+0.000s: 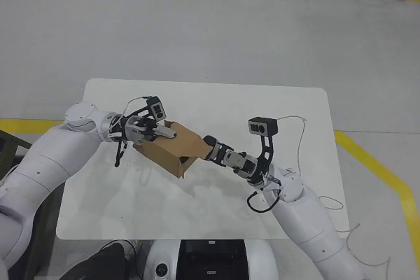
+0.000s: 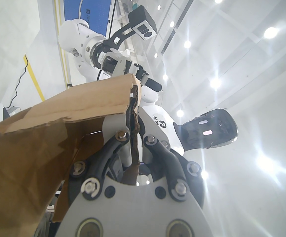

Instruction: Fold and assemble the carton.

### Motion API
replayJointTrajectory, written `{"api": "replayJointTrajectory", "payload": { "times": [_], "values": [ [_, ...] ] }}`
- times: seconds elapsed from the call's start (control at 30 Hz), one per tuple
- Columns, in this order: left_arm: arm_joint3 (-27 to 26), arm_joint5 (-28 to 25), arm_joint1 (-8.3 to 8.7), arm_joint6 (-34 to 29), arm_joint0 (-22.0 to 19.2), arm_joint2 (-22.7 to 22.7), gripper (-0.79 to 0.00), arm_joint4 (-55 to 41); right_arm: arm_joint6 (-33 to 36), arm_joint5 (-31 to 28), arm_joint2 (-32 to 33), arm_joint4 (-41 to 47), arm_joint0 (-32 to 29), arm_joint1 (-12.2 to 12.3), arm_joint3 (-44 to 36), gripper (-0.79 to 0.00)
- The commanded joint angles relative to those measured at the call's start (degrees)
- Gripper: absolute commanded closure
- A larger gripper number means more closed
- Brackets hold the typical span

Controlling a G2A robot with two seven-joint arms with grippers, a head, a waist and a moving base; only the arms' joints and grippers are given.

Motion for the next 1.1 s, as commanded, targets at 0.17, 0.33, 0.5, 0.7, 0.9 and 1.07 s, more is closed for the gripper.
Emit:
{"api": "replayJointTrajectory", "payload": {
  "times": [0.17,0.33,0.5,0.7,0.9,1.07],
  "values": [
    [0.2,0.3,-0.4,0.0,0.3,-1.2,0.0,0.1,-1.3,-0.4,-1.9,0.1,1.5,-0.6,2.0,-0.785],
    [0.6,0.0,-0.63,0.0,0.6,-2.1,0.0,0.6,-1.7,-0.5,-2.0,-0.2,1.9,-0.7,2.1,-0.785],
    [2.5,-1.7,-0.99,0.0,1.0,-3.1,0.0,1.9,-1.7,-0.2,-0.2,-0.9,1.0,-0.2,0.8,-0.785],
    [5.6,-3.9,-2.0,0.9,1.1,-4.6,0.0,2.9,-1.8,1.0,1.1,-0.7,-1.1,0.3,-2.1,-0.785],
    [7.2,-3.8,-3.11,4.0,1.3,-6.0,0.0,3.6,-2.5,1.4,-0.6,1.4,-2.8,0.1,-5.0,-0.785],
    [7.9,-3.3,-3.84,5.2,1.6,-7.1,0.0,4.2,-4.0,0.8,-3.7,1.0,-2.7,-0.6,-4.3,-0.785]
  ]
}}
